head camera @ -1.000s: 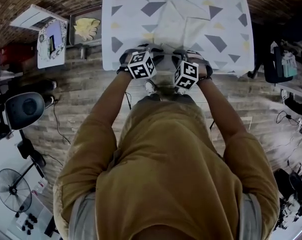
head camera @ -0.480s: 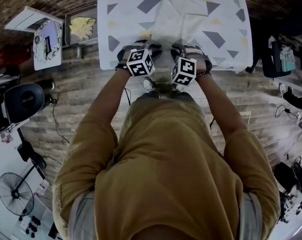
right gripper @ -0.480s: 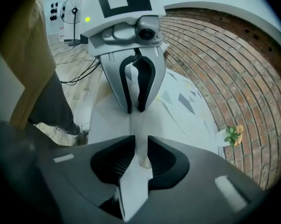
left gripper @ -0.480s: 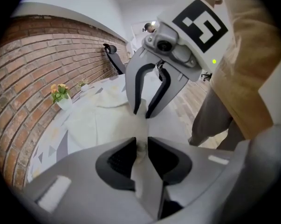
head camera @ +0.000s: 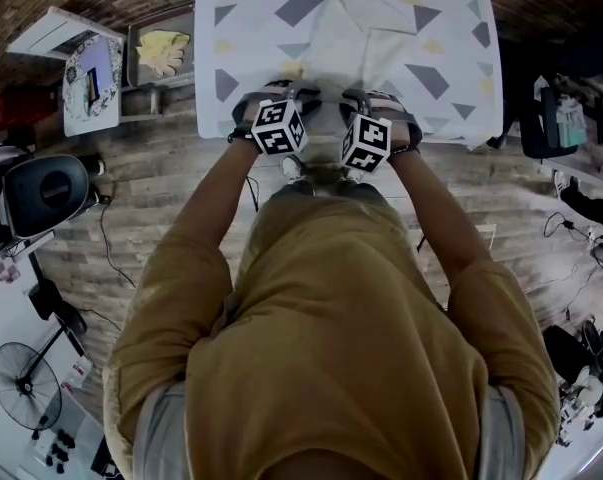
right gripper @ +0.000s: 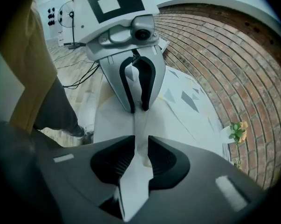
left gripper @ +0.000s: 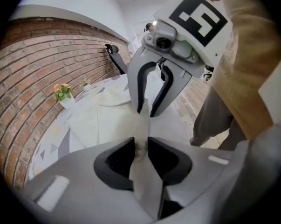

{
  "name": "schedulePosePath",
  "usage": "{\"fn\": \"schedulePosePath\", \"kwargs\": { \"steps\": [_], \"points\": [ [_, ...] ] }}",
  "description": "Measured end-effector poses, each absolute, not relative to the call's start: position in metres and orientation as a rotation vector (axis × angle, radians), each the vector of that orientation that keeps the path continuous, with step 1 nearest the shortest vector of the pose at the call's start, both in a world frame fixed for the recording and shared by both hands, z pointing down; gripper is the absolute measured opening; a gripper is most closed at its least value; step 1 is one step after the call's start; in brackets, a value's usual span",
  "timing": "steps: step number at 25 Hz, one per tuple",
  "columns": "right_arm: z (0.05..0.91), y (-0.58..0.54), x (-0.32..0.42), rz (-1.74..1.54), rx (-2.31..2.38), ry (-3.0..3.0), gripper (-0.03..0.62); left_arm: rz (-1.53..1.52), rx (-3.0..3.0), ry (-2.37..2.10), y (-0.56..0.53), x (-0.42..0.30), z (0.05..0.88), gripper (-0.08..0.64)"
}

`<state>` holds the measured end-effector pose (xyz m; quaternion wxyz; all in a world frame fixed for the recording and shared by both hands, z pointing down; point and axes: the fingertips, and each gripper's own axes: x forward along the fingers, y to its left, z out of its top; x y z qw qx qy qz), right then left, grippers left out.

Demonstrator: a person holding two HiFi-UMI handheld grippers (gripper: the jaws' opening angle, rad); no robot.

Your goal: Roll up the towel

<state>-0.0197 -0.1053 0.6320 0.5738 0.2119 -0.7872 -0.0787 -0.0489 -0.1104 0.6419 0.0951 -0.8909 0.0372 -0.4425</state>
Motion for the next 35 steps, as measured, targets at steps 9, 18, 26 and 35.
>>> {"fn": "schedulePosePath", "kwargs": {
  "steps": [9,18,26,35],
  "points": [
    [0.641,-0.107,-0.014,-0.130,0.479,-1.801,0.069,-1.339,-2.637,0.107,-0.111,-0.048,0.642,0.106],
    [0.632,-0.097,-0.013,-0.048,0.545,-1.837,0.035,-1.293,-2.734,0.180,-0.105,-0.048,0.629,0.078],
    [0.618,-0.070,-0.017,0.059,0.501,-1.907,0.034,-1.312,-2.888,0.090,-0.081,-0.055,0.607,0.078],
    [0.598,-0.083,-0.020,0.408,0.367,-1.988,0.034,-1.427,-3.007,-0.071,-0.096,-0.060,0.597,0.078]
  ]
}}
